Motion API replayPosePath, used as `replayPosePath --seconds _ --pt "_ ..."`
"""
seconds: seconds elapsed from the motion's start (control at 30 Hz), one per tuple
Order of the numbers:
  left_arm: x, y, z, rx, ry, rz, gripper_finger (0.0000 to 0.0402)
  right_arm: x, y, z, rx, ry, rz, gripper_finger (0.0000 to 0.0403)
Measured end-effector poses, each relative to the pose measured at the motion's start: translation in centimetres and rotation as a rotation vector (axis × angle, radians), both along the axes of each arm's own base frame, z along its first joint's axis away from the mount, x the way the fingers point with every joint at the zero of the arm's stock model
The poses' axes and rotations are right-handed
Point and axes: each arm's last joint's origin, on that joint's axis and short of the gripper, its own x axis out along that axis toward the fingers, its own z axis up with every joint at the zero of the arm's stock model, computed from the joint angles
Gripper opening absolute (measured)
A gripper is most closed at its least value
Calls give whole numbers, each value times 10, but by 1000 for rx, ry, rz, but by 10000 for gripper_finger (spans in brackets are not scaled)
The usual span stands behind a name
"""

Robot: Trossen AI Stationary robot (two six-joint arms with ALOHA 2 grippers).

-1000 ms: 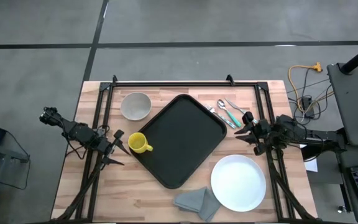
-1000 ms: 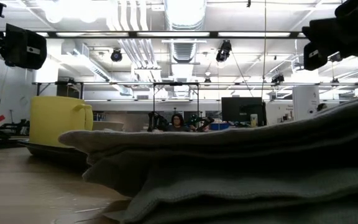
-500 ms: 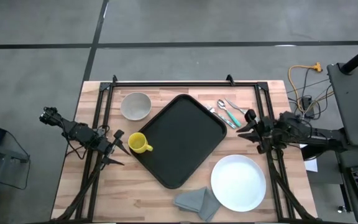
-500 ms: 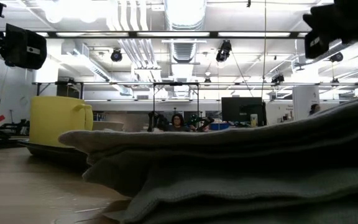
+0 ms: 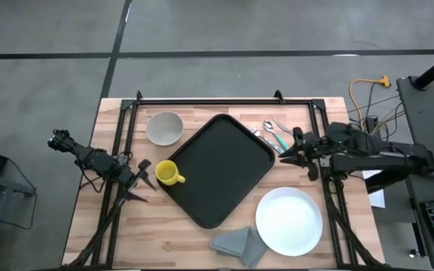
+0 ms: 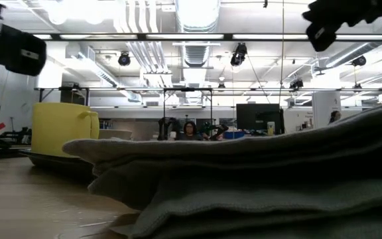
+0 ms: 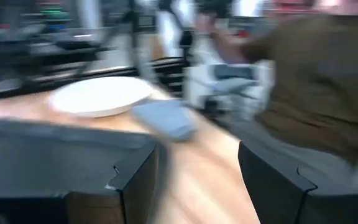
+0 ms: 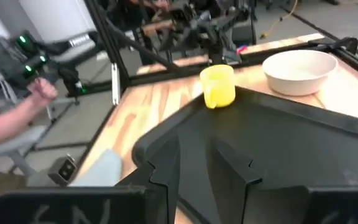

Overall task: Set up tray
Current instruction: Put the white plate below the yellow cup on the black serving tray

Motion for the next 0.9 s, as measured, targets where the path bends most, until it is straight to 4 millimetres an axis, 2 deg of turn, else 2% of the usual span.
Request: replayPosePath --seconds 0.13,0.23,0.4,0.63,0.9 --pt "-5 -8 0 0 10 -333 208 16 -2 3 -41 86 16 68" --pt "-7 -10 0 -20 20 -466 208 24 -3 4 -33 201 22 68" --pt "-8 -10 -1 -21 23 -476 208 31 -4 0 -13 387 30 68" --pt "-8 -10 -1 -20 28 -475 208 39 -5 -19 17 609 38 68" --pt "-8 -10 -1 -19 29 -475 208 41 -3 -32 62 721 99 68"
